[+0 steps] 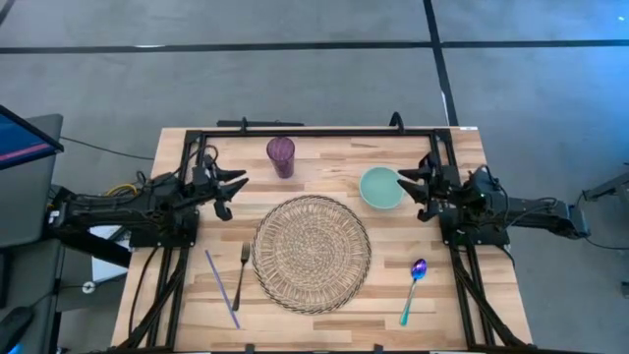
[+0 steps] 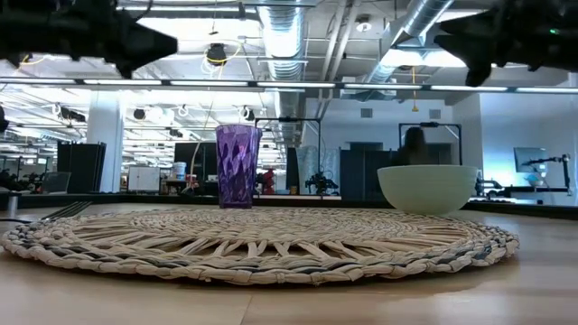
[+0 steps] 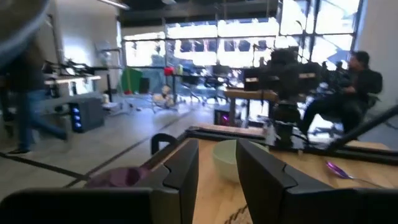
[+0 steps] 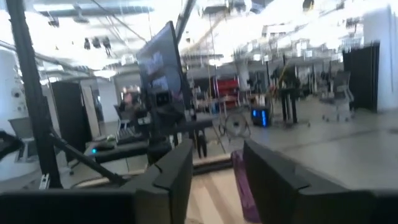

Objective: Pick & Place Utensil
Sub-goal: Put the light green bowl on the woven mat

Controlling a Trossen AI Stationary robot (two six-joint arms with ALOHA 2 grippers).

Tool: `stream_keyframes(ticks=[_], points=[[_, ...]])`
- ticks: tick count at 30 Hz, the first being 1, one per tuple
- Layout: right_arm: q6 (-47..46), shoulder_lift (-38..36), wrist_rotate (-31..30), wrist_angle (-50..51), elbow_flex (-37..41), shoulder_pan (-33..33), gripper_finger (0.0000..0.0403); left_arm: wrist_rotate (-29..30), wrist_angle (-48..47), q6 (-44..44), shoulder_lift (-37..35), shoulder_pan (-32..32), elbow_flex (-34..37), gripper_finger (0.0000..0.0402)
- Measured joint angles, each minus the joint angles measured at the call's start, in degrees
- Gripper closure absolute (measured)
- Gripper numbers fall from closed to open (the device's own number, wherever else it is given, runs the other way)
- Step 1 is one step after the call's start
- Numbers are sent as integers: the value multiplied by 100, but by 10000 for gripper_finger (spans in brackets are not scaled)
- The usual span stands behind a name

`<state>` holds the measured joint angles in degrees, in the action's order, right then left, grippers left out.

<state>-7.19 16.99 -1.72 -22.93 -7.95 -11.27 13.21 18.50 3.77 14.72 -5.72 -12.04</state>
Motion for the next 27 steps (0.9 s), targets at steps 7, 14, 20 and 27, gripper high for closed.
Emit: stream_keyframes(ticks=[7,14,20,27], points=[[-47,1517,16,1275,-1295,-1,246,-5,-535,22,1427,-2,-1246,295],[-673,2985,13,3137,-2345,49,248,2,-1001,24,2219,-2,-1807,295],[-688,3943,1,3446,-2463,238,245,55,-1018,24,2311,-2,-1809,295],[-882,4628,0,3494,-2469,262,239,72,-1024,24,2284,-2,-1811,295]])
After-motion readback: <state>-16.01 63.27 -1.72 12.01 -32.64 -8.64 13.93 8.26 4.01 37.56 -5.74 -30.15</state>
